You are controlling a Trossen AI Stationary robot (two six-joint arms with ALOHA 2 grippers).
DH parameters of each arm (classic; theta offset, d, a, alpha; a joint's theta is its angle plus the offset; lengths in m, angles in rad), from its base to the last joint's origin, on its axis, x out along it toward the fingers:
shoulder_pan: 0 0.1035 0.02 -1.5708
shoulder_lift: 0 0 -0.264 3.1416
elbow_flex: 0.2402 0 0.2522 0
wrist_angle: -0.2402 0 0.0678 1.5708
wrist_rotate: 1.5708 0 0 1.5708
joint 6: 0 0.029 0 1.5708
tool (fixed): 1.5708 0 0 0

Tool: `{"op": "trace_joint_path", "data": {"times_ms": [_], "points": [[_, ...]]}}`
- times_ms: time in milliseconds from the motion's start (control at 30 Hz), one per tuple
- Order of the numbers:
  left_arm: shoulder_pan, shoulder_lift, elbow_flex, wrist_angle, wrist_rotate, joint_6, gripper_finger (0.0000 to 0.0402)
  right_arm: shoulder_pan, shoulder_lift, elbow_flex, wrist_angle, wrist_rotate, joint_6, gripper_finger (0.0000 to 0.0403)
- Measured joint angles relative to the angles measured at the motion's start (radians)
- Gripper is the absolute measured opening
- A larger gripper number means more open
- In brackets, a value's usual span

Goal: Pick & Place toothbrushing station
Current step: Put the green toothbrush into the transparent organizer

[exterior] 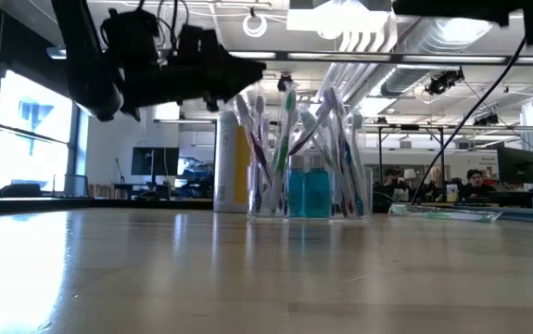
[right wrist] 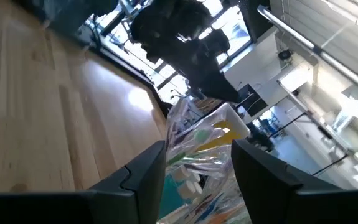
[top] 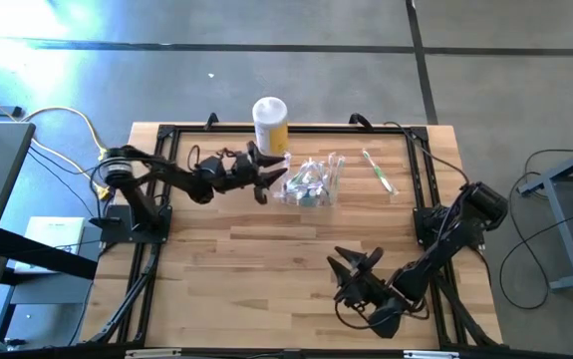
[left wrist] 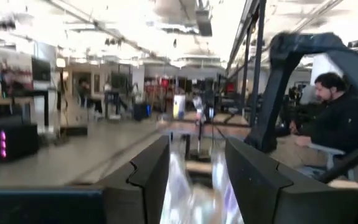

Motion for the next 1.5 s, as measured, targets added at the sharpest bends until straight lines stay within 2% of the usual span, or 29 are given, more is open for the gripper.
{"op": "trace_joint_path", "data": {"times_ms": [100,167,233,333,400,600,700,800,933,1067,1333,1500], "points": [[0.0,-0.09,0.0,-0.042,0.002,0.016,0.0154,-0.002,-0.06,0.0,-0.006,-0.024,0.036,0.0171],[0.0,-0.161,0.0,-0.112,0.008,0.017,0.0154,-0.002,-0.112,0.0,-0.053,-0.095,0.099,0.0161],[0.0,-0.237,0.0,-0.203,0.011,0.03,0.0154,-0.008,-0.175,0.0,-0.158,-0.247,0.238,0.0146],[0.0,-0.353,0.0,-0.371,0.01,0.04,0.0154,-0.061,-0.258,0.001,-0.405,-0.594,0.545,0.0121],[0.0,-0.42,0.0,-0.486,0.006,0.039,0.0154,-0.111,-0.276,0.001,-0.569,-0.731,0.726,0.0109],[0.0,-0.568,0.0,-0.767,0.021,0.008,0.0154,-0.247,-0.276,0.0,-1.067,-0.869,1.104,0.01],[0.0,-0.597,0.0,-0.844,0.03,-0.03,0.0154,-0.347,-0.276,0.0,-1.281,-0.919,1.278,0.01],[0.0,-0.604,0.0,-0.863,0.047,-0.054,0.0154,-0.452,-0.276,0.0,-1.443,-0.927,1.383,0.01],[0.0,-0.604,0.0,-0.871,0.083,-0.099,0.0154,-0.623,-0.276,0.0,-1.539,-0.992,1.394,0.01],[0.0,-0.604,0.0,-0.878,0.14,-0.104,0.0154,-0.812,-0.276,0.0,-1.536,-1.03,1.275,0.01],[0.0,-0.604,0.0,-0.88,0.254,-0.152,0.0154,-1.108,-0.276,0.0,-1.416,-1.059,0.985,0.01],[0.0,-0.604,0.0,-0.872,0.261,-0.152,0.0154,-1.256,-0.276,-0.016,-1.271,-1.159,0.818,0.01]]}}
